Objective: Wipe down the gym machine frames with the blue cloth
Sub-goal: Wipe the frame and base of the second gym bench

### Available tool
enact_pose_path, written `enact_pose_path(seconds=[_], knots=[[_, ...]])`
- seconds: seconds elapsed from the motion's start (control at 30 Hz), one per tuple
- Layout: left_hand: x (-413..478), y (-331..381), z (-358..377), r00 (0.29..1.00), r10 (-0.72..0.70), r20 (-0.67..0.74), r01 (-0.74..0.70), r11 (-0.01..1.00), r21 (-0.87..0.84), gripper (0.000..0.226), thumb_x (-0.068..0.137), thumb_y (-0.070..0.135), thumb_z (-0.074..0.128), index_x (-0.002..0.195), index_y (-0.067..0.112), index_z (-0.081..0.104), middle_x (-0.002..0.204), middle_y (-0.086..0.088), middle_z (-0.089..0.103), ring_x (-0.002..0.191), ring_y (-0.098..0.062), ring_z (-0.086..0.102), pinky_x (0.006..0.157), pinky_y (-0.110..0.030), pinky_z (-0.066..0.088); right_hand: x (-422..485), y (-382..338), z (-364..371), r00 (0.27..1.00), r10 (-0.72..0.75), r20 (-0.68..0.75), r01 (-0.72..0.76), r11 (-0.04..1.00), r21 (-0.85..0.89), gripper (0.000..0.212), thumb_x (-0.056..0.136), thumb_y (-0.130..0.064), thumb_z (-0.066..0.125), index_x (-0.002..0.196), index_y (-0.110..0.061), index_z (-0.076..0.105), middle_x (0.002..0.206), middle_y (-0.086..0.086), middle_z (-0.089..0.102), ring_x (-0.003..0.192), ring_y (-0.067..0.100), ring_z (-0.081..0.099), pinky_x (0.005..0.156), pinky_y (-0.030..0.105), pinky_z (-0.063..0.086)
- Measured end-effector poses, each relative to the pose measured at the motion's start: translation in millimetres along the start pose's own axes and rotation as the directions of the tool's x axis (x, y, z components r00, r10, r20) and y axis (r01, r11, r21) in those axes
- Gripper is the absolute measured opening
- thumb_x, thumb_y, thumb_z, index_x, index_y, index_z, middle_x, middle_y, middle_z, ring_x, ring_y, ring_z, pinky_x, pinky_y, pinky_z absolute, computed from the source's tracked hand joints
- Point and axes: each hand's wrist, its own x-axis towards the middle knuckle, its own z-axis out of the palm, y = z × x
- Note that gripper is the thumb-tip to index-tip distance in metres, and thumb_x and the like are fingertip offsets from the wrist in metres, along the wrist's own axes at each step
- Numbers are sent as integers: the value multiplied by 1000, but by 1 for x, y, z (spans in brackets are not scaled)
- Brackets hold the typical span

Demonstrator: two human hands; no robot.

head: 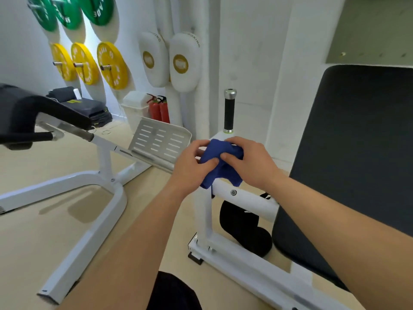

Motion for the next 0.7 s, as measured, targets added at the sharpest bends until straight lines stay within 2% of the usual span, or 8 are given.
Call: enact_pose_path(seconds=[0.1, 0.2, 0.27, 0.33, 0.43, 0.53, 0.63, 0.7], knots=[[31, -12, -7, 993, 68, -96, -48, 979, 196, 41, 86, 22, 72, 122, 30, 55, 101, 10, 66, 83, -8, 66, 66, -25, 55, 33, 9, 17, 998, 6, -61, -12, 996, -92, 29, 92, -36, 63, 121, -32, 61, 103, -9, 68, 94, 14, 63, 83, 35, 54], [64, -26, -8, 974, 188, -127, -104, 867, 488, 38, 90, 23, 64, 126, 31, 52, 111, 6, 64, 95, -14, 62, 79, -33, 52, 62, 18, 37, 996, 23, -88, -42, 975, -220, 48, 95, -41, 57, 141, -36, 45, 115, -4, 65, 104, 20, 61, 84, 40, 53], [75, -40, -7, 972, 216, -96, -108, 767, 632, 44, 93, 19, 57, 135, 33, 49, 122, 3, 58, 104, -18, 58, 85, -37, 50, 70, 25, 54, 999, -9, -37, -7, 914, -405, 52, 98, -41, 49, 147, -41, 33, 112, 2, 57, 104, 25, 56, 76, 38, 50], [77, -56, -6, 976, 206, -64, -104, 710, 697, 46, 97, 18, 48, 140, 34, 49, 127, 1, 54, 107, -22, 56, 85, -37, 50, 69, 35, 67, 999, -35, -25, 17, 858, -514, 42, 99, -42, 44, 141, -41, 42, 112, 2, 46, 107, 25, 48, 72, 33, 43], [71, -75, -3, 974, 224, -27, -138, 685, 715, 44, 99, 25, 34, 139, 30, 52, 134, 6, 54, 114, -21, 55, 86, -39, 51, 71, 56, 79, 996, -90, 25, 93, 920, -380, 36, 100, -33, 45, 135, -30, 55, 144, 0, 38, 125, 21, 40, 90, 33, 46], [70, -83, -1, 979, 197, 56, -175, 667, 724, 45, 104, 31, 28, 147, 24, 43, 144, 7, 48, 126, -17, 49, 97, -38, 47, 76, 72, 83, 978, -179, 111, 190, 977, -100, 41, 102, -18, 43, 142, -21, 51, 149, -5, 46, 133, 14, 45, 108, 34, 39], [87, -84, -7, 980, 161, 115, -195, 698, 689, 44, 105, 24, 37, 148, 23, 42, 150, 5, 46, 129, -22, 49, 103, -37, 42, 83, 83, 83, 987, -134, 92, 143, 985, -94, 40, 103, -20, 43, 143, -22, 51, 147, -7, 51, 131, 13, 48, 110, 29, 37], [106, -84, -10, 981, 115, 154, -190, 702, 687, 44, 104, 23, 41, 148, 27, 43, 150, 6, 46, 129, -23, 50, 104, -37, 41, 92, 86, 79, 989, -116, 89, 129, 977, -168, 40, 104, -21, 40, 142, -24, 50, 142, -7, 54, 126, 14, 50, 113, 27, 28]])
